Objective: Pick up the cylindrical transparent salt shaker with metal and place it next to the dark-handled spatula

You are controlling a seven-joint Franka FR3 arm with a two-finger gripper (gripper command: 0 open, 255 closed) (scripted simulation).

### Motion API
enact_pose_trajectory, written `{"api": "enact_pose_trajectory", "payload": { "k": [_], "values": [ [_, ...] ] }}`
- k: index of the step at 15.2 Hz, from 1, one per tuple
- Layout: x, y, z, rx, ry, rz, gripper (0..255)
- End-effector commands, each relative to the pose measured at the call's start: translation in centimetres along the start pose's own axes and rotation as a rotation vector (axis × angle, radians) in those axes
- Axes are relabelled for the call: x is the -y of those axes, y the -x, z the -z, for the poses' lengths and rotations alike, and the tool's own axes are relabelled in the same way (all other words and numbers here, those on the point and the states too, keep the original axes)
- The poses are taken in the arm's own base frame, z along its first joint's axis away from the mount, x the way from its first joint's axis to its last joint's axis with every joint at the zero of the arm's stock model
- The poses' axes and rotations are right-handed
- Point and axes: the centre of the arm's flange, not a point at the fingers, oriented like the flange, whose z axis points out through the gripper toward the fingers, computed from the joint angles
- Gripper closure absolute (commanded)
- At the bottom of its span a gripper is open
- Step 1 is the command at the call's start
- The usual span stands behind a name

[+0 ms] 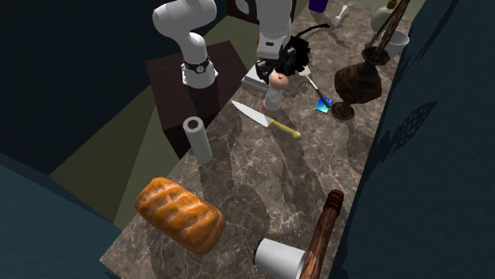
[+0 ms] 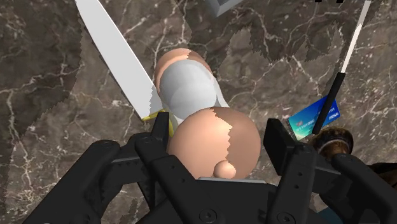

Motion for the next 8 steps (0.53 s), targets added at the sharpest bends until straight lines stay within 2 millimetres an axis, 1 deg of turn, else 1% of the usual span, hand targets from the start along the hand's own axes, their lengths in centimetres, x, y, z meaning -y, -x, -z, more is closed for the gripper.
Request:
{"api": "enact_pose_trajectory", "payload": {
  "k": [1,7,8],
  "values": [
    [-0.06,0.01,-0.37,-0.001,0.0,0.0,255],
    [-0.06,0.01,-0.37,-0.001,0.0,0.0,255],
    [-0.06,0.01,-0.37,-0.001,0.0,0.0,0]
  ]
}}
